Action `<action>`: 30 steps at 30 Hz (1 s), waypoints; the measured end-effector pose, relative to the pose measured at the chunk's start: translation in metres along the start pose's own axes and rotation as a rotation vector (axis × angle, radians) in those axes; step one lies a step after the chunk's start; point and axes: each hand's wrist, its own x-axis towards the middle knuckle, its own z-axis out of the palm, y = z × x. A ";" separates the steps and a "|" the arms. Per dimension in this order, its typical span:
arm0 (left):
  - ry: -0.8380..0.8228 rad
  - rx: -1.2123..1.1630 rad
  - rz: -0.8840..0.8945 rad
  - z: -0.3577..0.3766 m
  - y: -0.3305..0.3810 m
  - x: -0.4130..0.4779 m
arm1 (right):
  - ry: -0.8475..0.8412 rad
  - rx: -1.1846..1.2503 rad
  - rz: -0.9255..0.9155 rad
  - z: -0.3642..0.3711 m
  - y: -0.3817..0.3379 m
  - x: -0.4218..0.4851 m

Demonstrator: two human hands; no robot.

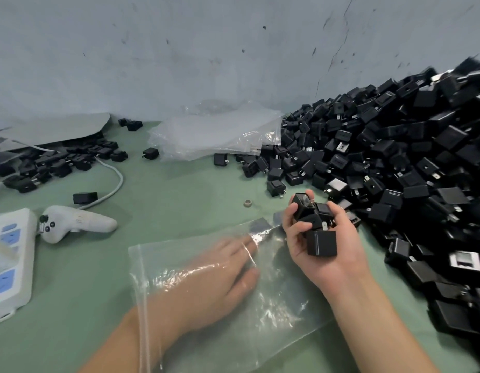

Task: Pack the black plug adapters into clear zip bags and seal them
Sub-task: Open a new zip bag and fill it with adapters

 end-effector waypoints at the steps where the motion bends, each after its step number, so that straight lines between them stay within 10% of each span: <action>1: 0.015 -0.010 -0.001 -0.001 0.001 0.002 | 0.001 0.001 -0.003 0.000 0.000 0.000; 13: 0.140 0.026 -0.004 0.006 0.009 0.011 | 0.021 0.039 -0.037 0.001 0.000 -0.003; 19: 0.191 -0.328 -0.070 -0.006 -0.008 -0.026 | 0.048 0.043 -0.048 0.004 0.002 -0.004; 26: 0.690 -0.687 -0.762 -0.075 -0.086 -0.121 | 0.050 0.025 -0.091 0.014 0.013 -0.009; 30: 0.664 -0.888 -0.465 -0.079 -0.007 -0.081 | 0.040 -0.026 -0.072 0.028 0.040 -0.010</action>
